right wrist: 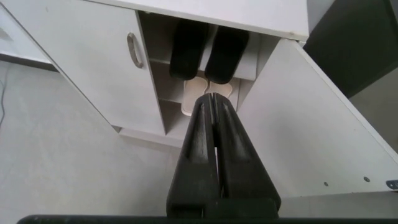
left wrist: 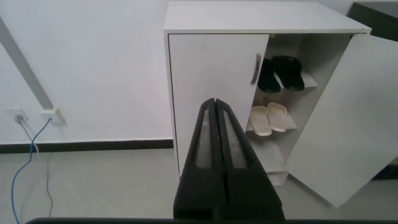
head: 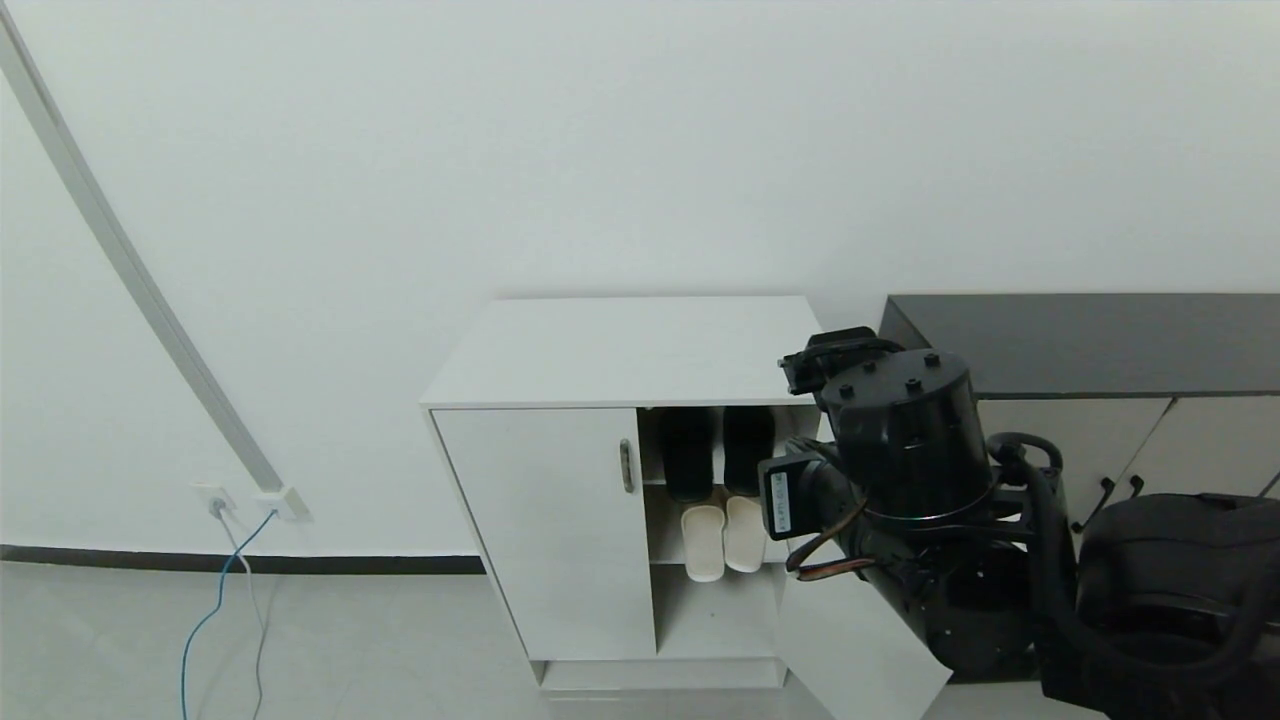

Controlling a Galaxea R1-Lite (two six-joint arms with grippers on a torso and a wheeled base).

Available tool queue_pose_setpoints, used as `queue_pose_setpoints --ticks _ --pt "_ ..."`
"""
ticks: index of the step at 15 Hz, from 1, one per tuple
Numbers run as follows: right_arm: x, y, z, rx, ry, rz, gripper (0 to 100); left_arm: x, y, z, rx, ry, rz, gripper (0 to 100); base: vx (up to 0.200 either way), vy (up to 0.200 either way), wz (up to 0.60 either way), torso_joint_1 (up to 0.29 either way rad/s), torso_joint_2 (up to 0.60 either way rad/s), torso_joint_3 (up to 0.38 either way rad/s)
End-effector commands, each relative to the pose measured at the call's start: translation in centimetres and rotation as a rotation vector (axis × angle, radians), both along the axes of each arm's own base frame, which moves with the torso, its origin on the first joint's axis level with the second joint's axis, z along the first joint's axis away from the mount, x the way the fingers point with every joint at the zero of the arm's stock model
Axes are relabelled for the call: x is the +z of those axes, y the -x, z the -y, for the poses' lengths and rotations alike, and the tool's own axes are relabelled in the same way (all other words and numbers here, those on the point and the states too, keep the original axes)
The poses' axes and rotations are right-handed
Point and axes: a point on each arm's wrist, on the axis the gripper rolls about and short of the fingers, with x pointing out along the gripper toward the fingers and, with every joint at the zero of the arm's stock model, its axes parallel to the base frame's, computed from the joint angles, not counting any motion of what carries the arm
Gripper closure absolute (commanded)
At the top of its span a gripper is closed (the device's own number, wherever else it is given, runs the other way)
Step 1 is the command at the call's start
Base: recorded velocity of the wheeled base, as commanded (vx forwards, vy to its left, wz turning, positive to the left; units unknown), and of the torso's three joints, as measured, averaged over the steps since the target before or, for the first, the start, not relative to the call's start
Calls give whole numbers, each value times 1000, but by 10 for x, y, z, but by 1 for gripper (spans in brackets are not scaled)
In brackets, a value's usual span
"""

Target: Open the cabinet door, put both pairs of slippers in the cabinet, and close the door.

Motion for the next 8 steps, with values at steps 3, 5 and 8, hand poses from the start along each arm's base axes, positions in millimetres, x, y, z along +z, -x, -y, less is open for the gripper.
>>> queue_pose_setpoints --ticks 3,5,8 --pt "1 0 2 -2 -1 4 100 0 0 0 0 0 -1 100 0 0 -400 3 3 0" --pt "2 0 2 -2 0 4 100 0 0 0 0 0 -1 100 0 0 -600 5 2 -5" --pt "2 -2 4 -8 0 4 100 0 0 0 0 -1 -1 100 0 0 -600 7 -4 -1"
